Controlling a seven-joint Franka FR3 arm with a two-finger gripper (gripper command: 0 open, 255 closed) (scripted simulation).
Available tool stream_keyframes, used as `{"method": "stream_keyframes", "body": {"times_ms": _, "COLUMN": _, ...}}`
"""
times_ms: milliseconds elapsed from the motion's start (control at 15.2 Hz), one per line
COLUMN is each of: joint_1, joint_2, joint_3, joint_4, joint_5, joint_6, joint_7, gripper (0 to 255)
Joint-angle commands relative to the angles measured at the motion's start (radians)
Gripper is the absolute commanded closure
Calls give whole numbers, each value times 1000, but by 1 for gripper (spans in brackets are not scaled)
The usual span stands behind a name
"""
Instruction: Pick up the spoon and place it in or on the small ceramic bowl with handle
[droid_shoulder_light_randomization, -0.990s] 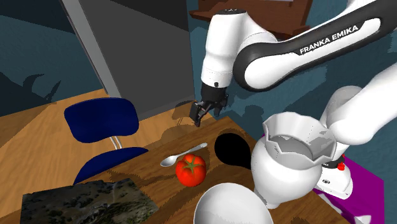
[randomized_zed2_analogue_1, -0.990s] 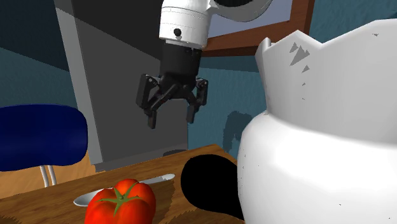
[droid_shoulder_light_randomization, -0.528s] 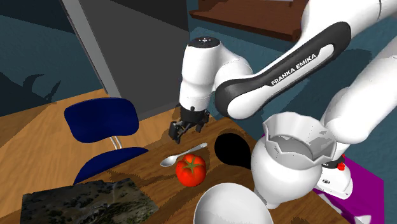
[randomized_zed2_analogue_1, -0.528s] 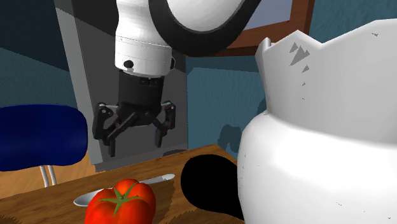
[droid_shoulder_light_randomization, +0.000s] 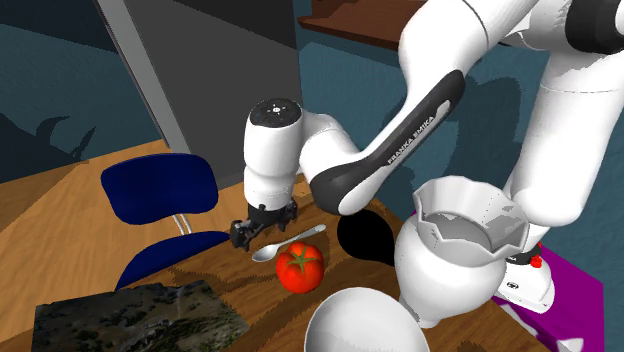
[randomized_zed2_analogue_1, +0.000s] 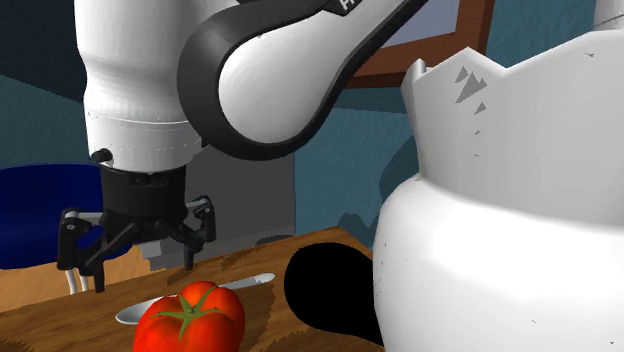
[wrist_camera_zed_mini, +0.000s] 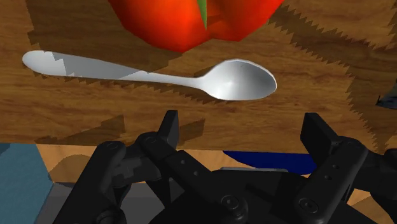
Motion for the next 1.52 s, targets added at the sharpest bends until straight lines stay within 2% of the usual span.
{"method": "stream_keyframes", "body": {"times_ms": 0, "joint_1": 21, "joint_2": 42, "joint_3": -18, "joint_4": 13, "joint_5": -55, "joint_6": 12, "joint_7": 40, "gripper": 0}}
{"method": "stream_keyframes", "body": {"times_ms": 330, "joint_1": 57, "joint_2": 117, "joint_3": -64, "joint_4": 25, "joint_5": -145, "joint_6": 48, "joint_7": 99, "gripper": 0}}
{"method": "stream_keyframes", "body": {"times_ms": 858, "joint_1": 58, "joint_2": 117, "joint_3": -64, "joint_4": 25, "joint_5": -145, "joint_6": 48, "joint_7": 99, "gripper": 0}}
{"method": "stream_keyframes", "body": {"times_ms": 924, "joint_1": 58, "joint_2": 117, "joint_3": -64, "joint_4": 25, "joint_5": -145, "joint_6": 48, "joint_7": 99, "gripper": 255}}
{"method": "stream_keyframes", "body": {"times_ms": 1452, "joint_1": 58, "joint_2": 117, "joint_3": -64, "joint_4": 26, "joint_5": -145, "joint_6": 48, "joint_7": 99, "gripper": 255}}
